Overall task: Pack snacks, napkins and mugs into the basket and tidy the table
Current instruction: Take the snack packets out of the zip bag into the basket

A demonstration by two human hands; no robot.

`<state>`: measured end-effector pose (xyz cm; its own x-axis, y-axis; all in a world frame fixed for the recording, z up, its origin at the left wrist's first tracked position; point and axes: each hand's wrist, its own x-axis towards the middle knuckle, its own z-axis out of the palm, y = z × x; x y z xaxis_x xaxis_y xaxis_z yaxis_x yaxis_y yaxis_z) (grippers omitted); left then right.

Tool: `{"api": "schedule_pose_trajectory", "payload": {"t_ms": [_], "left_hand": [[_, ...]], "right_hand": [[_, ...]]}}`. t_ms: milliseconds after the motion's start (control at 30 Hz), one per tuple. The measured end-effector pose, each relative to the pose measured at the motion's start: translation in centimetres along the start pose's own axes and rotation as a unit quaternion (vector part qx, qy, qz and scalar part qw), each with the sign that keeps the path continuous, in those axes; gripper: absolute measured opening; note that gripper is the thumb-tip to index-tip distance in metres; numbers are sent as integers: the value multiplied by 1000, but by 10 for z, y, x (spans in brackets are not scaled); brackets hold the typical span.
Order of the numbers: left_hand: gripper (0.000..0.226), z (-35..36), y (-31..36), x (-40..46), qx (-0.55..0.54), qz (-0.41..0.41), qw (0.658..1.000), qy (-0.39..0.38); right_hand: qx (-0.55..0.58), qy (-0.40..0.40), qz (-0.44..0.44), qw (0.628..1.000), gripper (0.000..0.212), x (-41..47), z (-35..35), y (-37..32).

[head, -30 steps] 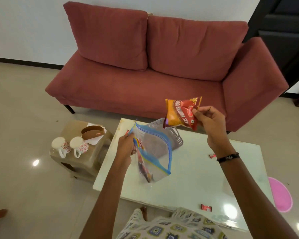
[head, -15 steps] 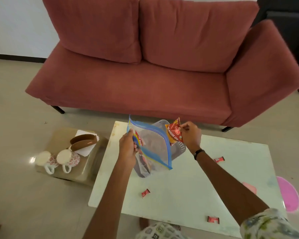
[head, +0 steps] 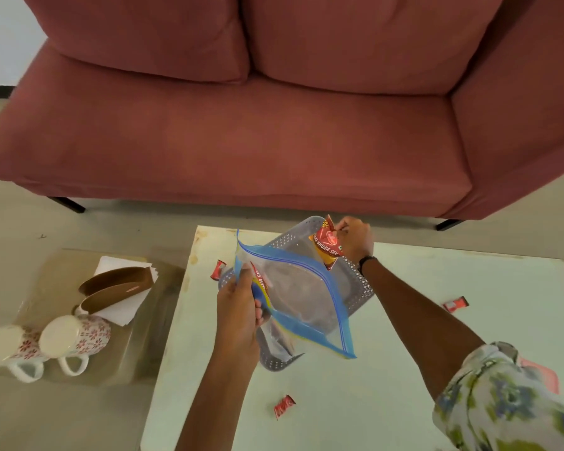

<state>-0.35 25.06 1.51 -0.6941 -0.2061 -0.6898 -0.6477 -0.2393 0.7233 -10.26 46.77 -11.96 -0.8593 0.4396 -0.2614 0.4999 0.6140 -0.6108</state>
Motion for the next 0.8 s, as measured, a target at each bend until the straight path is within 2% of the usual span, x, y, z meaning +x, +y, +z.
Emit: {"api": "schedule_pose_trajectory", "payload": {"t_ms": [233,333,533,667,800], "left_hand": [[38,-5,-13,18,45,-15,999,-23],[37,-7,-19,20,62,-11,997,-37],[38,-9,-27,24,106,-5,993,-47],[44,-20,-31,25,152,4,987,-49],[23,-31,-29,24,246,7,968,-45]], "right_hand": [[-19,-33,33,999,21,16,28,25],[-17,-15,51,998,21,17,27,29],[-49,-45,50,997,24,13,16,33],[24,-20,-8,999,26,-31,-5,12],[127,15,-99,987,11,-112,-56,-28]]}}
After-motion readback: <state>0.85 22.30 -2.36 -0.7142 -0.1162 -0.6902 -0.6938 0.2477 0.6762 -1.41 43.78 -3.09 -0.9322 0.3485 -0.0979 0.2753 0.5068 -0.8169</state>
